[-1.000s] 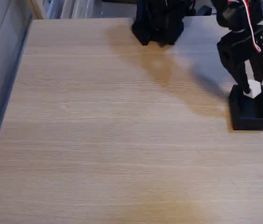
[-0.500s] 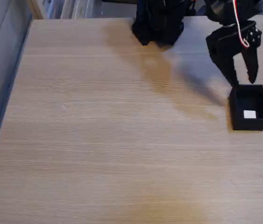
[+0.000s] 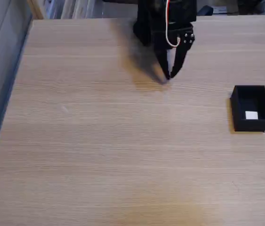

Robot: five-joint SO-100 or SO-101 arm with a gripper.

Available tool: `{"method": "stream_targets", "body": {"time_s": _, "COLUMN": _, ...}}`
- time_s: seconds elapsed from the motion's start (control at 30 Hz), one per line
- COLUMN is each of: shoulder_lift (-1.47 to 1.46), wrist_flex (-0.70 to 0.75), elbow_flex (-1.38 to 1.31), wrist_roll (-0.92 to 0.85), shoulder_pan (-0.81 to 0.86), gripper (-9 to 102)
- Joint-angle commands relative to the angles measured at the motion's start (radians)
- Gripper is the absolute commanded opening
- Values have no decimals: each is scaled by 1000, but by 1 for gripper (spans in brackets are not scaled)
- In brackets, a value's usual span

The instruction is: Pick a white block and place it in the black box.

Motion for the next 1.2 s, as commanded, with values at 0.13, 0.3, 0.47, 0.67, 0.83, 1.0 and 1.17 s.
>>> {"method": "stream_targets", "body": {"time_s": 0.13, "shoulder_lift": 212, "wrist_flex": 115, "elbow_flex": 173, "wrist_roll": 18, "shoulder_pan": 126, "gripper": 0}}
{"method": "stream_targets", "body": {"time_s": 0.3, "shoulder_lift": 299, "wrist_flex": 161, "elbow_flex": 233, "wrist_roll": -66, "shoulder_pan": 173, "gripper": 0}}
{"method": "stream_targets", "body": {"time_s": 0.47, "shoulder_lift": 325, "wrist_flex": 172, "elbow_flex": 239, "wrist_roll": -86, "shoulder_pan": 150, "gripper": 0}}
{"method": "stream_targets", "body": {"time_s": 0.67, "shoulder_lift": 344, "wrist_flex": 181, "elbow_flex": 241, "wrist_roll": -87, "shoulder_pan": 123, "gripper": 0}}
{"method": "stream_targets", "body": {"time_s": 0.83, "shoulder_lift": 344, "wrist_flex": 181, "elbow_flex": 241, "wrist_roll": -86, "shoulder_pan": 167, "gripper": 0}}
{"method": "stream_targets", "body": {"time_s": 1.0, "shoulder_lift": 344, "wrist_flex": 181, "elbow_flex": 241, "wrist_roll": -86, "shoulder_pan": 167, "gripper": 1}}
{"method": "stream_targets", "body": {"time_s": 1.17, "shoulder_lift": 344, "wrist_flex": 181, "elbow_flex": 241, "wrist_roll": -86, "shoulder_pan": 167, "gripper": 0}}
